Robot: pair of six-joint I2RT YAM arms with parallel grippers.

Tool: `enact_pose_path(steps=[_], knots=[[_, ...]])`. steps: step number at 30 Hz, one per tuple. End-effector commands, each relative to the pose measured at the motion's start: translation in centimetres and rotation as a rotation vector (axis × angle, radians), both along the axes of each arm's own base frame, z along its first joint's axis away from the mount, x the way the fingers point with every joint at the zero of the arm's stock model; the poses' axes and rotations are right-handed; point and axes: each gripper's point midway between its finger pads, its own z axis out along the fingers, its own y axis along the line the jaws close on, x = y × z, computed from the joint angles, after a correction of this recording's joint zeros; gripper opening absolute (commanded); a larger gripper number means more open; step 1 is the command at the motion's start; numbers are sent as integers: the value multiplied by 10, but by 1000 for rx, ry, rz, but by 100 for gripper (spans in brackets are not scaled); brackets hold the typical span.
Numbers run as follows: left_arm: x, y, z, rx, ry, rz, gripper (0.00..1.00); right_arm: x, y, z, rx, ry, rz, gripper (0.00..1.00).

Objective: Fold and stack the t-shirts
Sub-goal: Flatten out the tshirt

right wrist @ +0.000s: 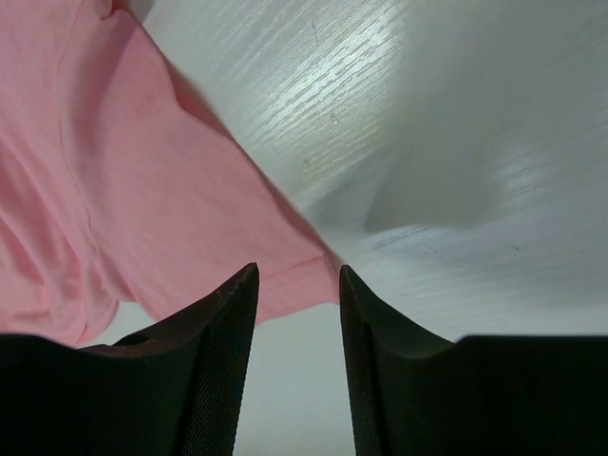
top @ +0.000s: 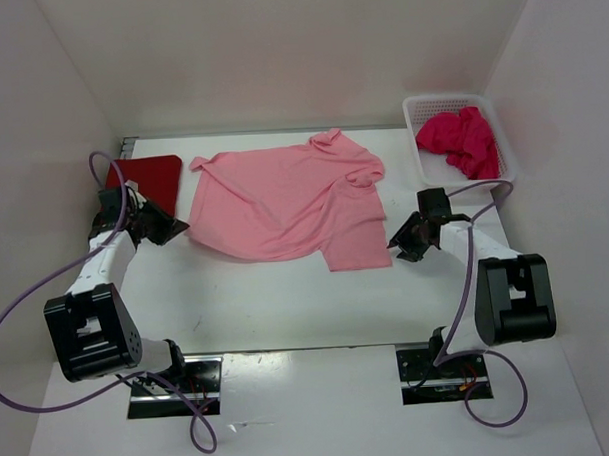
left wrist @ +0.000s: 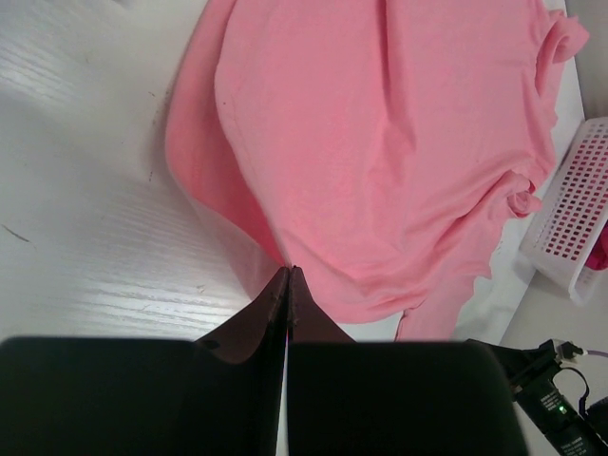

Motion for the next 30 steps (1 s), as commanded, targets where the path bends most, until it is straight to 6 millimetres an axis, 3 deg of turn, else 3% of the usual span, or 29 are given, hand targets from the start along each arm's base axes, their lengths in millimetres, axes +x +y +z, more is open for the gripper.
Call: enact_pose_path(steps=[1, 10, 17, 20, 21, 24, 25, 27, 28, 30], knots=[[7, -8, 11, 0, -56, -44, 0, -3, -2, -6, -9, 17, 0, 45], [3, -13, 11, 3, -69, -66, 0, -19, 4, -26, -24, 115, 36, 43], [3, -13, 14, 6, -77, -66, 0, -28, 21, -37, -12, 158, 96, 38], [1, -14, 10, 3, -69, -66, 0, -29, 23, -38, 2, 158, 90, 25], [-1, -14, 7, 0, -58, -66, 0, -28, 25, -39, 10, 157, 94, 13], [-1, -14, 5, 14, -54, -60, 0, -11, 34, -19, 7, 86, 110, 0], [5, -16, 15, 33, -72, -66, 0, -3, 34, -1, 8, 34, 98, 0], [16, -22, 31, 65, -98, -66, 0, 10, 39, 35, 17, -48, 108, 0], [29, -23, 59, 68, -161, -64, 0, 24, 45, 79, 31, -162, 119, 0], [40, -30, 90, 71, -214, -69, 0, 25, 42, 120, -5, -236, 134, 0]])
